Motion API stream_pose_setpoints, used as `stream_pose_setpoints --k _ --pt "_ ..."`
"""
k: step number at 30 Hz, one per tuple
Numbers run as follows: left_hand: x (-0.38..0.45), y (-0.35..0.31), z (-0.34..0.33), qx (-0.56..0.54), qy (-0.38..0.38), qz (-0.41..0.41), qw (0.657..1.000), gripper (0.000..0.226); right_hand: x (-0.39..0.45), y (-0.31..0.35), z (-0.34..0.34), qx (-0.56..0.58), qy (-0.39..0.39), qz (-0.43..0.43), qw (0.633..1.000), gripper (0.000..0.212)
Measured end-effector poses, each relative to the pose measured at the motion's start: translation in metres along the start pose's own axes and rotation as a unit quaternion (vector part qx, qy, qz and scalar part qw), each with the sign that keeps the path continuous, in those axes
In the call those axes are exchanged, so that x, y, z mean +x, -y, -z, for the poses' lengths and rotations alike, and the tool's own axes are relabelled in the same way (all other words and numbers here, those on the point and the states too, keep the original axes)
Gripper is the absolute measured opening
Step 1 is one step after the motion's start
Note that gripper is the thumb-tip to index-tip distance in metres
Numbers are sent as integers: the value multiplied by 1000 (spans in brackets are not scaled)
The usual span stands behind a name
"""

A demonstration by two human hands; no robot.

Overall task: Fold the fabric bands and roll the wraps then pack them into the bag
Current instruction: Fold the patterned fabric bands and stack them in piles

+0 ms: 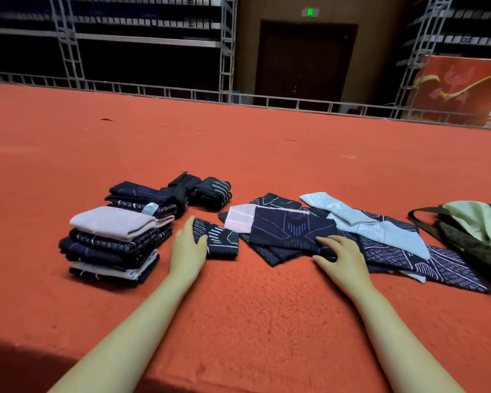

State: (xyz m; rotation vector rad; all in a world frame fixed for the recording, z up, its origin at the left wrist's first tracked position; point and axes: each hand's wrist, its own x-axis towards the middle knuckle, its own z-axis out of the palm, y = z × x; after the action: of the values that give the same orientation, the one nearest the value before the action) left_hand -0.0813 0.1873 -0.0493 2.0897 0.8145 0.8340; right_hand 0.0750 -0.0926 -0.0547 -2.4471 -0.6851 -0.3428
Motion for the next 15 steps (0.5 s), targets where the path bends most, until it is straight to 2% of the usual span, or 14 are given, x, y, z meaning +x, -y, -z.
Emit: stream_pose_setpoints --k 4,7,10,12,15 --pt "10 4 -7 30 -15 -10 999 50 2 -5 3 48 6 9 999 37" --pt "11 6 -12 99 -50 -45 993 42 7 -6 1 45 5 15 999 38" --pt "8 2 -20 151 -71 -152 974 36 10 -7 1 41 20 19 999 42" --pt "3 -12 -28 128 -45 -221 966 43 11 -6 2 37 30 28 998 43" --pt "-1 -45 -47 71 58 -260 961 34 11 -6 0 6 5 34 999 32"
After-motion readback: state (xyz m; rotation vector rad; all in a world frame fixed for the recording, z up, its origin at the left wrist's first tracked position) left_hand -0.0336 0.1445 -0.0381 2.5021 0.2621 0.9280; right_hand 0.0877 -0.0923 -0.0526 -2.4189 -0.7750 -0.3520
